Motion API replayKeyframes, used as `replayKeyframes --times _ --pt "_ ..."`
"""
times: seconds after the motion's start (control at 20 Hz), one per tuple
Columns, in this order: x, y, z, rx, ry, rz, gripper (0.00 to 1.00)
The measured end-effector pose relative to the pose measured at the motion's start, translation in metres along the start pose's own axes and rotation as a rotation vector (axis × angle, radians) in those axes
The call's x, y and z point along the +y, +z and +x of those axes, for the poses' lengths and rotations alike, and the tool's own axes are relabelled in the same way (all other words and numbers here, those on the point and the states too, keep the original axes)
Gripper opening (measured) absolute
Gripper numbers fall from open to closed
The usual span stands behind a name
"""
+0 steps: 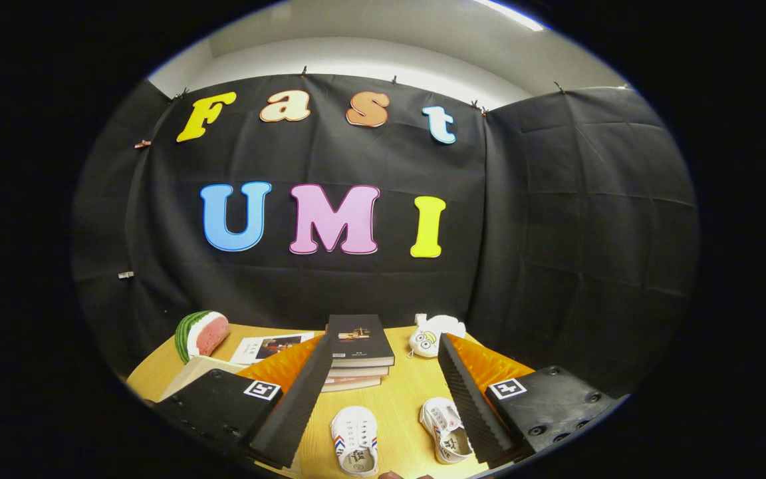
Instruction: Open the storage box then place both shoes into the box .Put the left shoe in first, then the right shoe, with the right side of both shoes facing outward in a uniform manner.
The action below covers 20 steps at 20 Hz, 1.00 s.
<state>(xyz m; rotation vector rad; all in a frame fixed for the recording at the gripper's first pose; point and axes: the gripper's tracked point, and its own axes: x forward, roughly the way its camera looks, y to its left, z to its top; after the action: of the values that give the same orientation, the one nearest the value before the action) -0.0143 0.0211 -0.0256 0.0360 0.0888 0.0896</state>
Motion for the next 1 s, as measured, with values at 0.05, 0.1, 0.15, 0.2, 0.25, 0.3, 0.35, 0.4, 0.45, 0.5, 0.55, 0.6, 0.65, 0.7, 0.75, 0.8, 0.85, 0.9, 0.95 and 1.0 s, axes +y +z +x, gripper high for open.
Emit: replayKeyframes --times 0.05,0.1,0.15,0.2,0.25,0.3,0.35,0.4,0.45,0.5,0.55,0.6,0.65,0.7,0.75,0.8,0.85,0.9,0.95,1.0 --pt "0.004 -0.006 0.000 0.028 0.022 0.016 0.97" --pt "0.009 -0.010 0.001 0.052 0.049 0.036 0.97" --pt "0.014 -0.015 0.002 0.082 0.079 0.060 0.97" --pt "0.017 -0.019 0.003 0.104 0.098 0.075 0.97" --pt "0.018 -0.023 0.005 0.125 0.110 0.084 0.97" --pt "0.019 -0.026 0.007 0.147 0.127 0.091 0.97" --pt "0.023 -0.028 0.009 0.164 0.146 0.098 0.97" --pt "0.024 -0.032 0.012 0.181 0.161 0.104 0.98" --pt "0.026 -0.035 0.014 0.205 0.178 0.114 0.99" --pt "0.029 -0.040 0.015 0.235 0.196 0.134 0.99" --pt "0.034 -0.046 0.016 0.271 0.225 0.158 0.99" --pt "0.039 -0.054 0.015 0.309 0.255 0.187 0.98" --pt "0.047 -0.061 0.013 0.352 0.288 0.220 0.98" --pt "0.055 -0.068 0.011 0.401 0.327 0.254 0.98" --pt "0.061 -0.078 0.009 0.453 0.362 0.286 0.98" --pt "0.067 -0.086 0.004 0.504 0.394 0.321 0.99" --pt "0.074 -0.089 0.000 0.538 0.432 0.361 0.99" --pt "0.083 -0.092 -0.003 0.576 0.473 0.399 0.98" --pt "0.091 -0.099 -0.007 0.624 0.512 0.432 0.98" --pt "0.097 -0.109 -0.011 0.672 0.541 0.456 0.98"
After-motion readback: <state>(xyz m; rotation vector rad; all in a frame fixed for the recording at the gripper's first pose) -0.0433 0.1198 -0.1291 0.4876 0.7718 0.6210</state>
